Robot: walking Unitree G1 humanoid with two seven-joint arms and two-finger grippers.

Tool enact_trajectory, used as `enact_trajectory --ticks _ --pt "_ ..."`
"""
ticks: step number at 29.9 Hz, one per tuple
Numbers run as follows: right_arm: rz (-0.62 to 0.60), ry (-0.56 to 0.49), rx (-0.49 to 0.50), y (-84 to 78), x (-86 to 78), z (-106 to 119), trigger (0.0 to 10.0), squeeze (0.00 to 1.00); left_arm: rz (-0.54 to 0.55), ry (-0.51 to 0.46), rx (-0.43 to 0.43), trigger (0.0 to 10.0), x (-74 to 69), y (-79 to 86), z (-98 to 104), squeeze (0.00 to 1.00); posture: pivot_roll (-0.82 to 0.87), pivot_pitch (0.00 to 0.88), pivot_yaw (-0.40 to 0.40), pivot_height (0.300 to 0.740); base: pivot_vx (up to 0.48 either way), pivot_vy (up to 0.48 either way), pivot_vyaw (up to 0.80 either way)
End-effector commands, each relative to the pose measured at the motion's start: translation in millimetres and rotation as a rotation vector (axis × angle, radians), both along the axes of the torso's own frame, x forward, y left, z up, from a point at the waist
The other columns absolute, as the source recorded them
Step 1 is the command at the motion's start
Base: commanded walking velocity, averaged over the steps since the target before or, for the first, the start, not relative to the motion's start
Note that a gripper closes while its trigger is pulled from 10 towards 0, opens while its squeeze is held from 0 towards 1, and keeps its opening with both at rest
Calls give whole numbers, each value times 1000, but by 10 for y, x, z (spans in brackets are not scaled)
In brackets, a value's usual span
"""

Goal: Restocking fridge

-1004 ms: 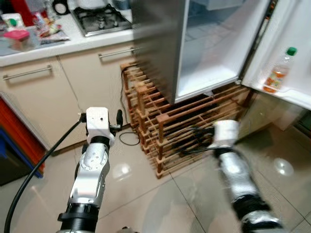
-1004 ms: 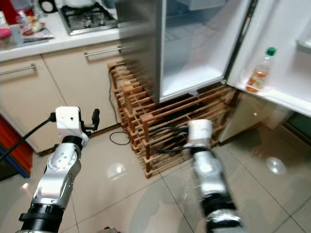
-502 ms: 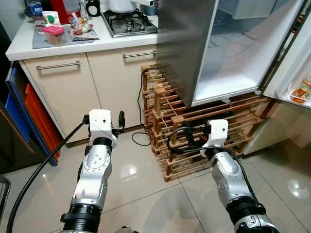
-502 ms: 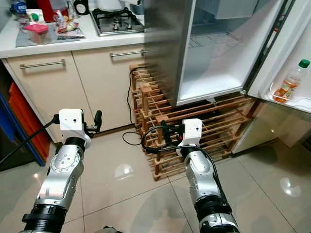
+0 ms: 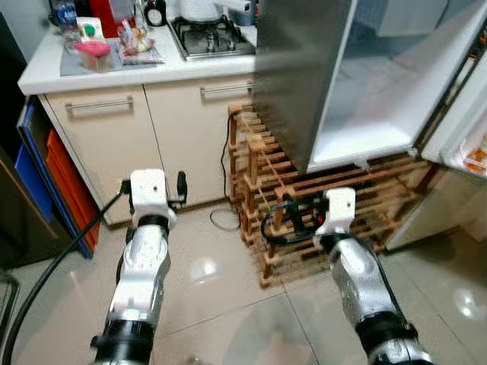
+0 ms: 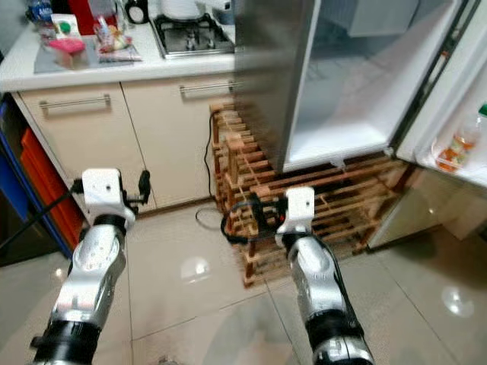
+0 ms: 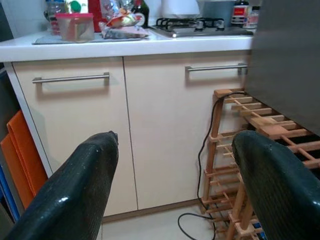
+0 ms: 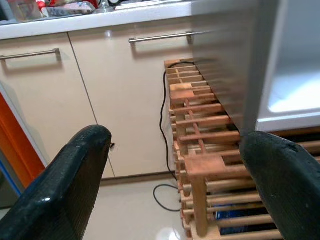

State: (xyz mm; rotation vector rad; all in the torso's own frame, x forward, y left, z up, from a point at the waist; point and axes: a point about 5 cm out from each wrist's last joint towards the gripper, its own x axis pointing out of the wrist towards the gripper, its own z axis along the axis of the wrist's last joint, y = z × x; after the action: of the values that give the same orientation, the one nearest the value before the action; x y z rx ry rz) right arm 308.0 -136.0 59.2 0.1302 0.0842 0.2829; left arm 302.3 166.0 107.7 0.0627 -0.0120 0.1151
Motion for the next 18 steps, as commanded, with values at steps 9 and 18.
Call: enact_trajectory --ticks 9,18 --pt "-68 -24 -45 -115 35 71 10000 8 -8 -4 -37 10000 -15 -19 6 0 -19 0 1 740 450 0 174" --pt "-56 -30 -40 -70 52 89 10000 35 -16 -10 -36 10000 -12 -22 22 0 -10 0 -3 740 453 0 648"
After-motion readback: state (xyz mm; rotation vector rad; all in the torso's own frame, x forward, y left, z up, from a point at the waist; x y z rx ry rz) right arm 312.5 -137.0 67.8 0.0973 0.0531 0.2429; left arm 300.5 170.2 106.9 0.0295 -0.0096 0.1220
